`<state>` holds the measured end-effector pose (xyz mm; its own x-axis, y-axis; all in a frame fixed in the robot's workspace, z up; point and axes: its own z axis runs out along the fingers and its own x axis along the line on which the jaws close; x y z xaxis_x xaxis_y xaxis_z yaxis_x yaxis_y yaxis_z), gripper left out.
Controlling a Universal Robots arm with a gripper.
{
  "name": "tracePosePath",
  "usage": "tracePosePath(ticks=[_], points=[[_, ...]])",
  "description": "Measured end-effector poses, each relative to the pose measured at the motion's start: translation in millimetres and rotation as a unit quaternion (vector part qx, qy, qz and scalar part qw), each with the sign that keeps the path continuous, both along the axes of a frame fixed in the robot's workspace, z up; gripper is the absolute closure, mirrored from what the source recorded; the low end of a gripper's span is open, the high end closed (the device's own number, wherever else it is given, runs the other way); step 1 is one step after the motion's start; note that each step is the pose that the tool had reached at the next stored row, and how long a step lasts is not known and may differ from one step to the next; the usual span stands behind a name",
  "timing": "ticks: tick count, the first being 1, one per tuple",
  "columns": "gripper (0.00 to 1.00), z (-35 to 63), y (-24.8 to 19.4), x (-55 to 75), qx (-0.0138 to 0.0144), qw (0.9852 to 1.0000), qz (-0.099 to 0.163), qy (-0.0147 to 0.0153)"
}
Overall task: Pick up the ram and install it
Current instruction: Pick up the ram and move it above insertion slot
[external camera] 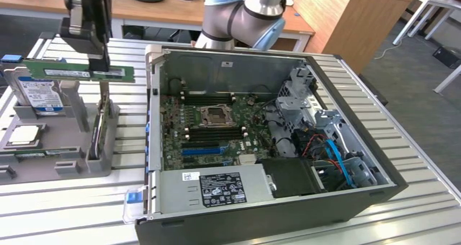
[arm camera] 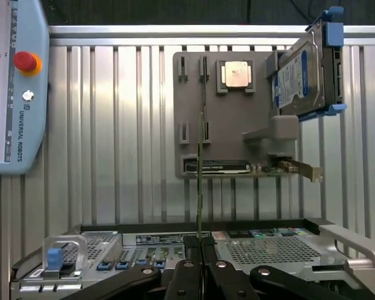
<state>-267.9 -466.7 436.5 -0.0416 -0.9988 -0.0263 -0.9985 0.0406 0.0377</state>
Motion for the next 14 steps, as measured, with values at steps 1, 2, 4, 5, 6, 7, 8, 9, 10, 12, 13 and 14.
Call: tracePosePath(ticks=[1,2,4,5,6,7,8,9,10,12,13,14], points=[[0.88,0.0,0.1,3.1,0.0,1.0,0.0,0.0],[0.88,0.0,0.1,6.3,0.0,1.0,0.0,0.0],[0.88,0.0,0.2,13.1,0.0,1.0,0.0,0.0],[0.88,0.0,0.2,17.0,0.0,1.0,0.0,0.0],[0.88,-0.1,0.2,20.1,0.0,1.0,0.0,0.0],[0.88,-0.1,0.3,23.3,0.0,1.0,0.0,0.0],[0.88,0.0,0.4,26.4,-0.0001,1.0,0.001,0.0],[0.88,-0.1,0.4,29.7,0.0,1.0,0.001,0.0],[0.88,-0.1,0.4,32.7,0.0,1.0,0.001,0.0],[0.88,-0.1,0.4,38.7,0.0,1.0,0.001,0.0],[0.88,-0.1,0.4,41.4,0.0,1.0,0.001,0.0],[0.88,-0.1,0.5,44.0,-0.0001,1.0,0.001,0.0]])
